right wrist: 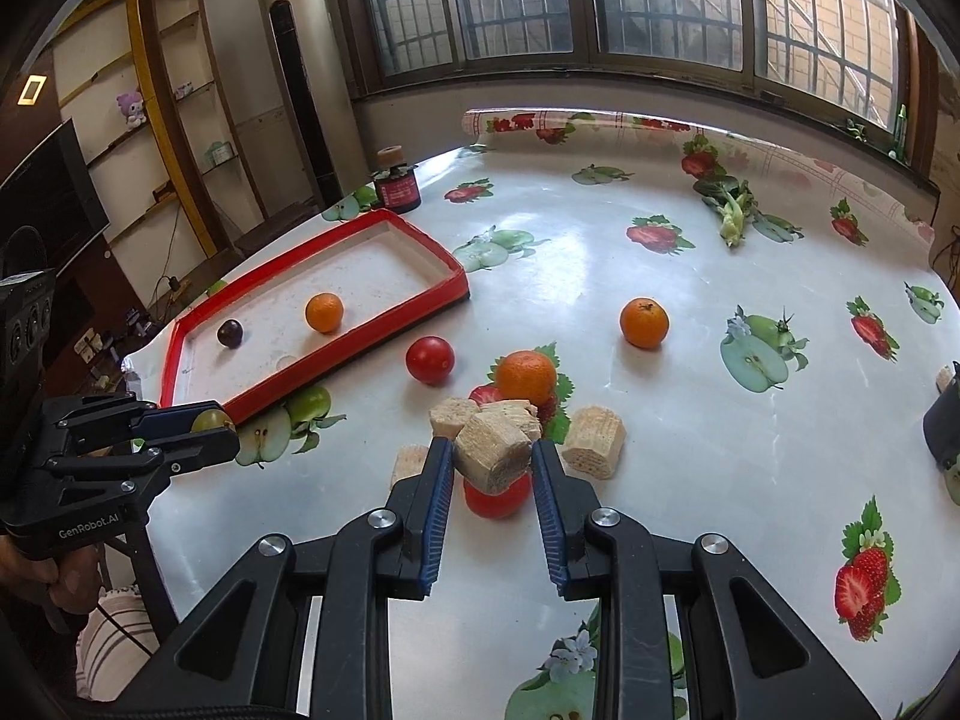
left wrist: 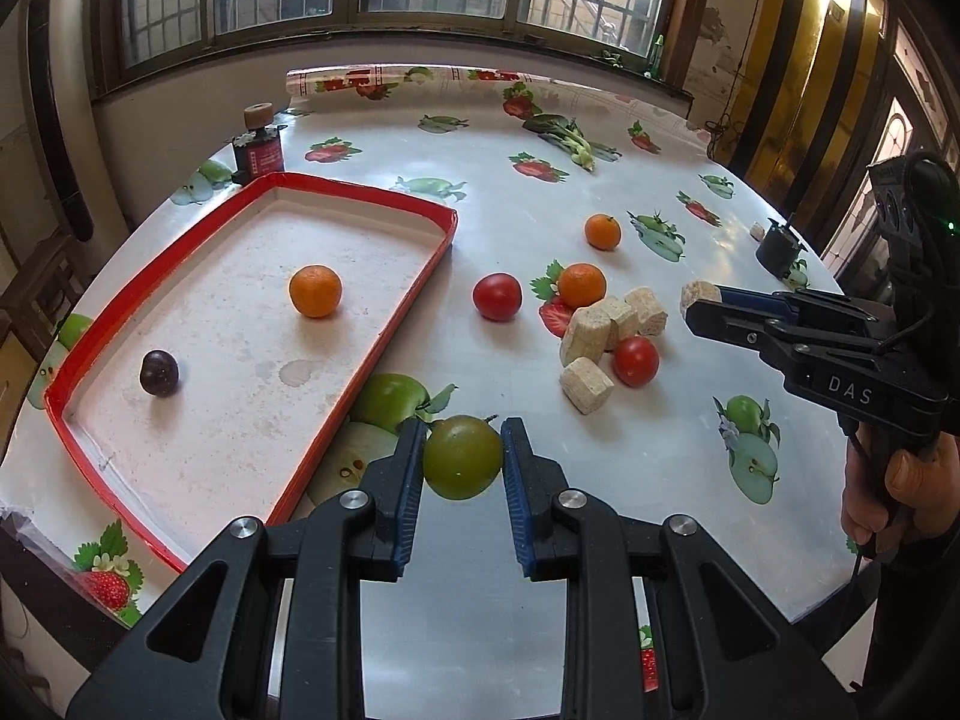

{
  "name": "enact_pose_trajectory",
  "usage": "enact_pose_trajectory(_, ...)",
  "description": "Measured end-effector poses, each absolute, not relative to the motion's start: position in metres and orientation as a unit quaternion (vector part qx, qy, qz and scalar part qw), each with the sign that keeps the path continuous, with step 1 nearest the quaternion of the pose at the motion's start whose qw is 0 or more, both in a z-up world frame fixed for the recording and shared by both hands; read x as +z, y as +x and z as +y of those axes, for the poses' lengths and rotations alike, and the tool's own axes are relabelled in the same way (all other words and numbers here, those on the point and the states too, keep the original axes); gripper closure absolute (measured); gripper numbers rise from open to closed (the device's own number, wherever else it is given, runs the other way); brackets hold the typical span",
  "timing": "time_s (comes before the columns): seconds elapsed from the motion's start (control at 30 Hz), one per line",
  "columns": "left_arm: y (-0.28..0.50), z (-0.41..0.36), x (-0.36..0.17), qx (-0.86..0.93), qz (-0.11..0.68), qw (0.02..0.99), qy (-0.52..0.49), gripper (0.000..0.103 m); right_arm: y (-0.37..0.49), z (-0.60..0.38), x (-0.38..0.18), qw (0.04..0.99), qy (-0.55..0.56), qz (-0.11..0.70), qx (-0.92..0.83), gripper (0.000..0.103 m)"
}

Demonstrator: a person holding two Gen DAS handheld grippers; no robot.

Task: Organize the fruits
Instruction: 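Grasp the green grape with the left gripper while the right gripper grasps a wooden block, then carry the grape and wooden block over the red tray with both grippers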

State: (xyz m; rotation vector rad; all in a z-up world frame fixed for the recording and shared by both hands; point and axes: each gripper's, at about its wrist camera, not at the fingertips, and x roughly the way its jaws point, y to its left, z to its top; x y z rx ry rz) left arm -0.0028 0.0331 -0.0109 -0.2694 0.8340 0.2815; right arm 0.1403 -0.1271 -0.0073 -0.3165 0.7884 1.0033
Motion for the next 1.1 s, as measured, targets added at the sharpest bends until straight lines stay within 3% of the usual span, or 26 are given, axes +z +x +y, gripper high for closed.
enact_pose_trajectory(1.1,-0.024,0.086,-0.011,0.192,0.385,0.889,-0.159,0.08,0.117,-0.072,-0.002,0.763,-0.17,0.355,0.513,0.076)
